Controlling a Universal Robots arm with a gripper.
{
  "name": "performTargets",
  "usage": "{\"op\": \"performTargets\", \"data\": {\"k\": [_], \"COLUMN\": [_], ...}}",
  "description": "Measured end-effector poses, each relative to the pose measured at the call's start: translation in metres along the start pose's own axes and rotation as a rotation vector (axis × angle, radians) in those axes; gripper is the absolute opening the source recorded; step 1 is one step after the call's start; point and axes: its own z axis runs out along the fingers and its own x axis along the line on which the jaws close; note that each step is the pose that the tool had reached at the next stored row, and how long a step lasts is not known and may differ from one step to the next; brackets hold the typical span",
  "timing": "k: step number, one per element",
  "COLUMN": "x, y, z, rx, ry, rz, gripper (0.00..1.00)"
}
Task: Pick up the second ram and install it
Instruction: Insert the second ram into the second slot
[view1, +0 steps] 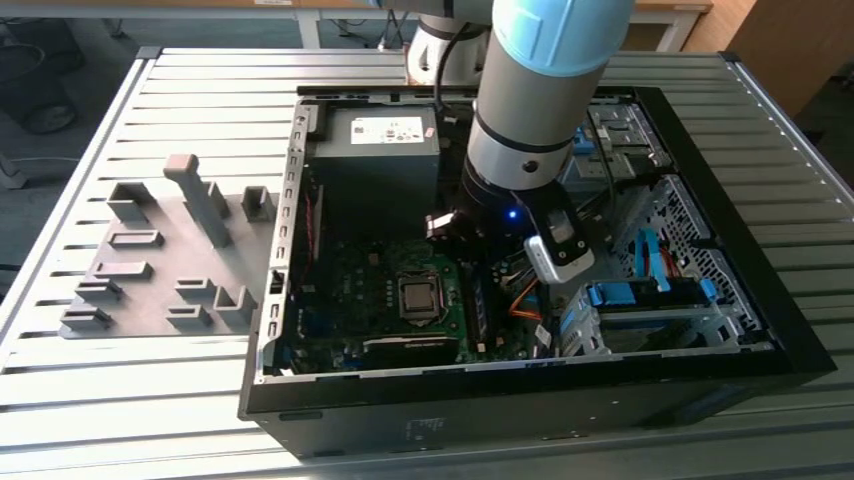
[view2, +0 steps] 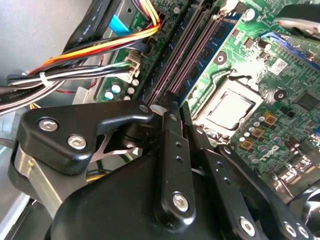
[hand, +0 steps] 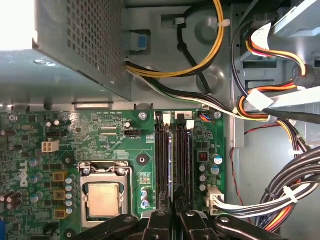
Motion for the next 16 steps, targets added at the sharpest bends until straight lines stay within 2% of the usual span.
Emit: {"op": "performTargets", "data": {"k": [3,16], "x": [-0.0001,0.0031], "y": [-0.0002,0.0002], "z": [0.0017,0.0064], "rx": [-0.0005,-0.0027], "ry": [-0.0001,0.0001], "rz": [0.017,0.017], "gripper": [0.14,0.14]}}
